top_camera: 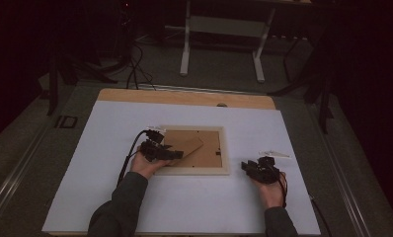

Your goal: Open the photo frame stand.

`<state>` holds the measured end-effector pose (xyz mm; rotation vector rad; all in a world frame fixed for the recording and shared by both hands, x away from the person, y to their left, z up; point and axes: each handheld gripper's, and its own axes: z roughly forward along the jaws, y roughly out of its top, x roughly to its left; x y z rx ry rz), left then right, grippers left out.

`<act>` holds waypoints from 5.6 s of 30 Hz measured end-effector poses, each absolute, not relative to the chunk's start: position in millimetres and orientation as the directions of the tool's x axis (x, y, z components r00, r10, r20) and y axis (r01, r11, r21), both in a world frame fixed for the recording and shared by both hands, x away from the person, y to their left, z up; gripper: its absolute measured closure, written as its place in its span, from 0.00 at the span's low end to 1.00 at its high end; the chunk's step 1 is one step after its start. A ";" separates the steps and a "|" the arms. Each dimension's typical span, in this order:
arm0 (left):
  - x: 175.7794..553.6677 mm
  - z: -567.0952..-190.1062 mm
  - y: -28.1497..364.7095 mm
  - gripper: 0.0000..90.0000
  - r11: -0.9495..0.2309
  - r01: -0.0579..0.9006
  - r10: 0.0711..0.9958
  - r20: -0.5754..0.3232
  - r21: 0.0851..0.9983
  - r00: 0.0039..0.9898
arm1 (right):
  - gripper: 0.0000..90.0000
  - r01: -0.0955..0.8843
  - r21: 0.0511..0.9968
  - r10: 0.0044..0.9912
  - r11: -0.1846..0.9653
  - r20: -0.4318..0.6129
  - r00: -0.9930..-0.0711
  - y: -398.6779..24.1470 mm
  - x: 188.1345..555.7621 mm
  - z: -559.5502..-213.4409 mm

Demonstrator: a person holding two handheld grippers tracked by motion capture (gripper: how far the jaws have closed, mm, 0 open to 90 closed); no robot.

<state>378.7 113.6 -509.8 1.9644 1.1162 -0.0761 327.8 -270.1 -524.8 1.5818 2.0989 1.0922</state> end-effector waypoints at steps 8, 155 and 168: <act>377.8 -509.3 106.7 0.43 -0.286 0.718 0.688 -0.386 0.634 0.614 | 0.71 0.691 0.713 0.911 0.117 0.200 -0.361 -268.1 328.2 -526.0; 335.0 -485.1 95.4 0.45 -0.462 0.341 0.677 0.077 0.819 0.732 | 0.64 0.696 0.696 0.752 0.173 0.363 -0.550 -226.8 430.8 -474.6; 345.5 -490.1 107.5 0.51 -0.326 0.479 0.669 -0.159 0.815 0.726 | 0.65 0.686 0.707 0.751 0.173 0.356 -0.556 -226.3 428.1 -473.9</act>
